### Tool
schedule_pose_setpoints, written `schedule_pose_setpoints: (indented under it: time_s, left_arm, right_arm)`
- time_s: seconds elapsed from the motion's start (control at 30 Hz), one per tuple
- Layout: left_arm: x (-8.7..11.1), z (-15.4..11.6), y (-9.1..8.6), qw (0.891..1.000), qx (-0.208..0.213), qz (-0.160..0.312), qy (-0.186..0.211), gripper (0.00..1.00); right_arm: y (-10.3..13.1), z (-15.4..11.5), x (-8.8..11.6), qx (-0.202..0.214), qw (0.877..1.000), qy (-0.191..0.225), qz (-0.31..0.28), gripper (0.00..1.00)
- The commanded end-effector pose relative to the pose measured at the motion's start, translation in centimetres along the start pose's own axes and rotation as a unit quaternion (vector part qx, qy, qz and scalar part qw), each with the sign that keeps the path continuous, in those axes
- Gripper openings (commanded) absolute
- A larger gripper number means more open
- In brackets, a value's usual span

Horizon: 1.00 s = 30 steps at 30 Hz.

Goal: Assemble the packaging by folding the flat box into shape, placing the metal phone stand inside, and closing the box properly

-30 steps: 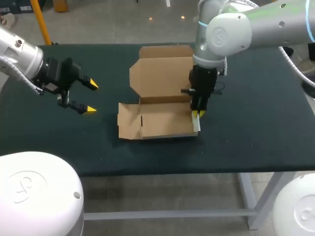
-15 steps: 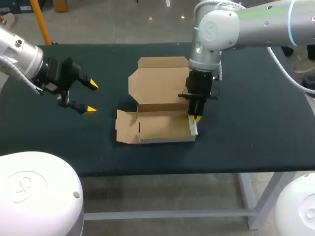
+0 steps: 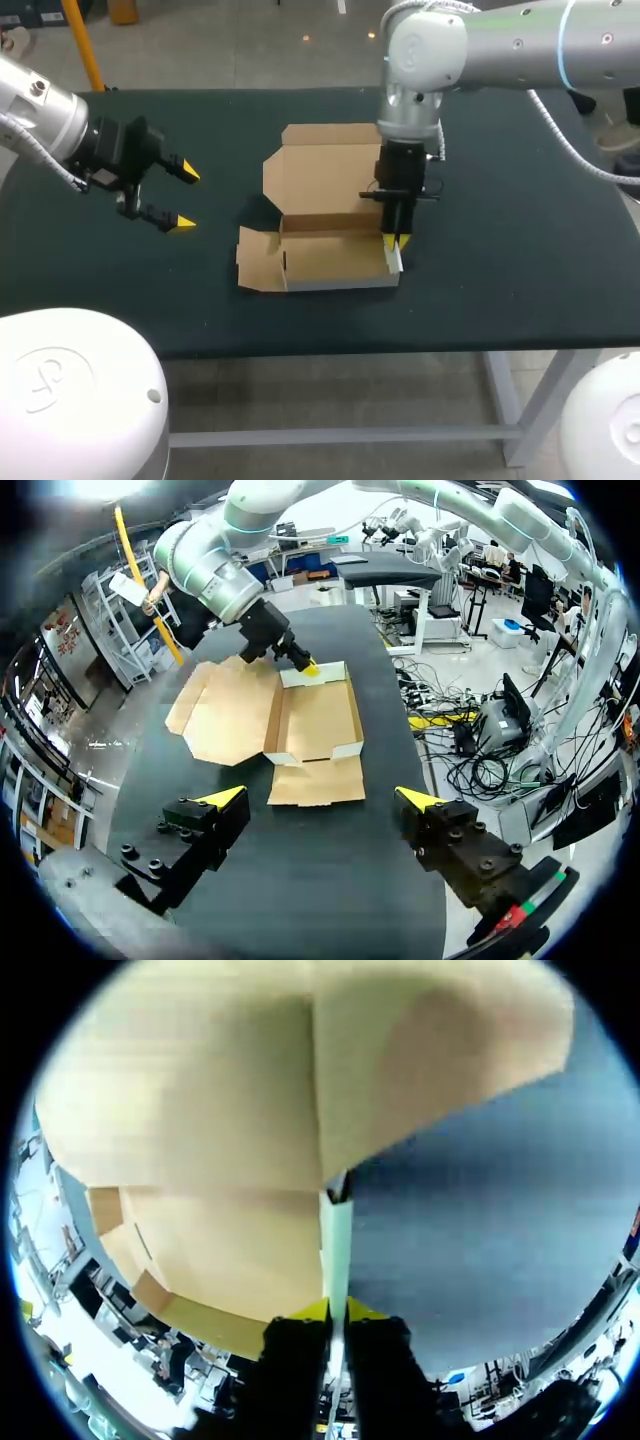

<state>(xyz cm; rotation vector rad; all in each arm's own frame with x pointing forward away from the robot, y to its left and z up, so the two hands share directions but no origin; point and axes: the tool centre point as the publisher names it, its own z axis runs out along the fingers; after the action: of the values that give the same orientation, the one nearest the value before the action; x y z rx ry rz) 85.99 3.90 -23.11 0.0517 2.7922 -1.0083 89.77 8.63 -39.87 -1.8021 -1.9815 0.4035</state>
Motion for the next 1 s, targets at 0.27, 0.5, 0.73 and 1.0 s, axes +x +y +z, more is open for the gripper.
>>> schedule_pose_setpoints:
  time_s: [0.27,0.5,0.73,1.0]
  left_arm:
    - [0.01,-0.15,-0.03,1.000,-0.002,0.000,0.002,1.00]
    - [0.01,-0.15,-0.03,1.000,-0.002,0.000,0.002,1.00]
    - [0.01,-0.15,-0.03,1.000,-0.002,0.000,0.002,1.00]
    - [0.01,-0.15,-0.03,1.000,-0.002,0.000,0.002,1.00]
  right_arm:
    - [0.50,0.20,0.17,0.003,1.000,-0.012,0.006,0.06]
    - [0.55,0.35,0.22,-0.016,1.000,-0.017,0.013,0.13]
    - [0.71,0.54,0.36,-0.036,0.999,-0.020,0.010,0.20]
    - [0.59,0.61,0.58,-0.075,0.997,-0.025,0.014,0.17]
